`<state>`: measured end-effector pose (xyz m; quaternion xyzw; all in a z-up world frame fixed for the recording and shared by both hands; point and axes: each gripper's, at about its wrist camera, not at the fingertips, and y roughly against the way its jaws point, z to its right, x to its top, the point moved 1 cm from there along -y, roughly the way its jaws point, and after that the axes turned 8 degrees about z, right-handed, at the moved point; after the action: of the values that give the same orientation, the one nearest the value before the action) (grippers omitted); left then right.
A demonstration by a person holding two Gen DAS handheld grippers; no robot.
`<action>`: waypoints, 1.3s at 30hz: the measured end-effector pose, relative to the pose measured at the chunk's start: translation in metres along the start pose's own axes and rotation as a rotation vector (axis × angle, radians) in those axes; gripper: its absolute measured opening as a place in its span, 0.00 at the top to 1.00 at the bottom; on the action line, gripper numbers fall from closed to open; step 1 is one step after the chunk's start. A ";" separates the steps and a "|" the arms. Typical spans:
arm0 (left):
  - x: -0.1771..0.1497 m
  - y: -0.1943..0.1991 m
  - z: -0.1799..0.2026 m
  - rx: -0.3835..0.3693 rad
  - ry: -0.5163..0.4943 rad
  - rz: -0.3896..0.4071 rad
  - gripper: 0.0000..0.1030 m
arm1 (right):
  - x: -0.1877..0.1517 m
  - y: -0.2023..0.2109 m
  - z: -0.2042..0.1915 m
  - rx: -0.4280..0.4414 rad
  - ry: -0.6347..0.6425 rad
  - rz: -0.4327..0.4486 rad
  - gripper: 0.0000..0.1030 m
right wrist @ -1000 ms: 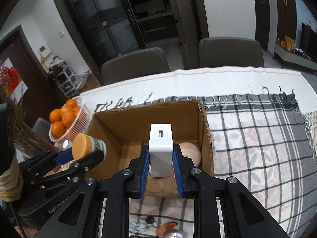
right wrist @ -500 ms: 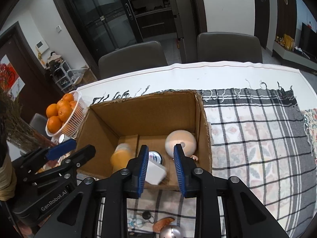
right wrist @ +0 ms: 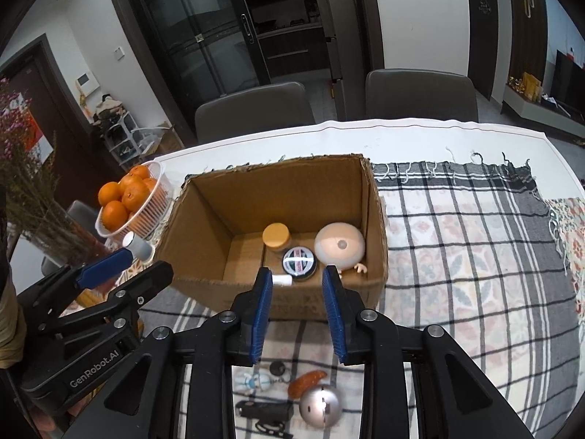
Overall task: Organize rigid objects
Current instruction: 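Move both tools back toward the silver speaker and black flashlight on the table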
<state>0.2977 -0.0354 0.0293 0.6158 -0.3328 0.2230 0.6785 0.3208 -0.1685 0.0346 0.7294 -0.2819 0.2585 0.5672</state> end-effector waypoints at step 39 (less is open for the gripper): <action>-0.140 0.047 0.036 0.115 0.032 0.062 0.27 | -0.129 0.050 0.028 0.021 -0.007 0.083 0.48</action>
<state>0.1627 -0.0486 -0.0388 0.6396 -0.3274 0.2726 0.6398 0.1959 -0.1904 -0.0270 0.7238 -0.3110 0.2823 0.5474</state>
